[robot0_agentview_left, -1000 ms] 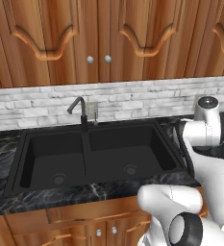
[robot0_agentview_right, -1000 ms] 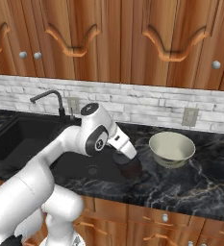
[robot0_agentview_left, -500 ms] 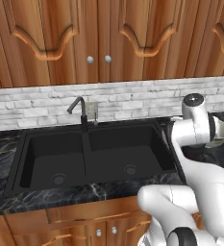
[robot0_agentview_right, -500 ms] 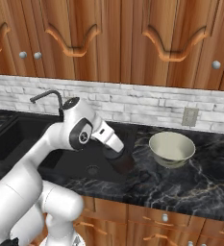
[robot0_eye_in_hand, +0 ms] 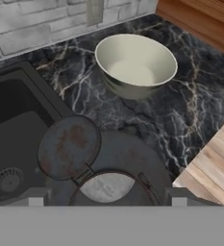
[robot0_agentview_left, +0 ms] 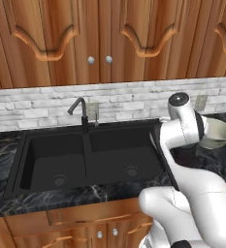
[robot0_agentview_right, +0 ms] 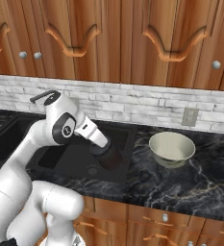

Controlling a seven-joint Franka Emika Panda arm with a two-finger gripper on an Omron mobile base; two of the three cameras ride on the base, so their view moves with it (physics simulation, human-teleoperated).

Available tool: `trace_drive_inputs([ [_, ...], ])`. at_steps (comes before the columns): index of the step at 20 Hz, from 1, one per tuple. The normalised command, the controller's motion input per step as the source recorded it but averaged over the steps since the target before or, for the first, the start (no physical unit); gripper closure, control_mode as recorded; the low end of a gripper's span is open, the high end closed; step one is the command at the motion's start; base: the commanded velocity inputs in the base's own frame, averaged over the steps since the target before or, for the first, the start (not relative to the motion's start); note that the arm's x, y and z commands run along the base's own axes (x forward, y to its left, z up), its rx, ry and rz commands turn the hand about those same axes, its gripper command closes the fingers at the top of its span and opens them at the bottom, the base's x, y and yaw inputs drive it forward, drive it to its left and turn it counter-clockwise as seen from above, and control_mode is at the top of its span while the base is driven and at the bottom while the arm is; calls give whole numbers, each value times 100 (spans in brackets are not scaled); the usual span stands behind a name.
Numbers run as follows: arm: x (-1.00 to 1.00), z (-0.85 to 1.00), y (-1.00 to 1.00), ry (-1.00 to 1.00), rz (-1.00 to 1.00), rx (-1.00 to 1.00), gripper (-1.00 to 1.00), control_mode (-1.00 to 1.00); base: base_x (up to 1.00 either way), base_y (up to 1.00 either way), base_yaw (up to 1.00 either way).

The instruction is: Place the bowl in the left basin and the jug in the right basin of the sink.

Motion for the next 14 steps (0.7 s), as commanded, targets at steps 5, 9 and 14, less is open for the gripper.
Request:
trace_drive_inputs([
  [5, 8, 0, 39, 0, 0, 0, 100, -100, 0, 0, 0],
  [9, 14, 0, 25, 0, 0, 0, 100, -100, 0, 0, 0],
  [14, 19, -2, 26, 0, 0, 0, 100, -100, 0, 0, 0],
])
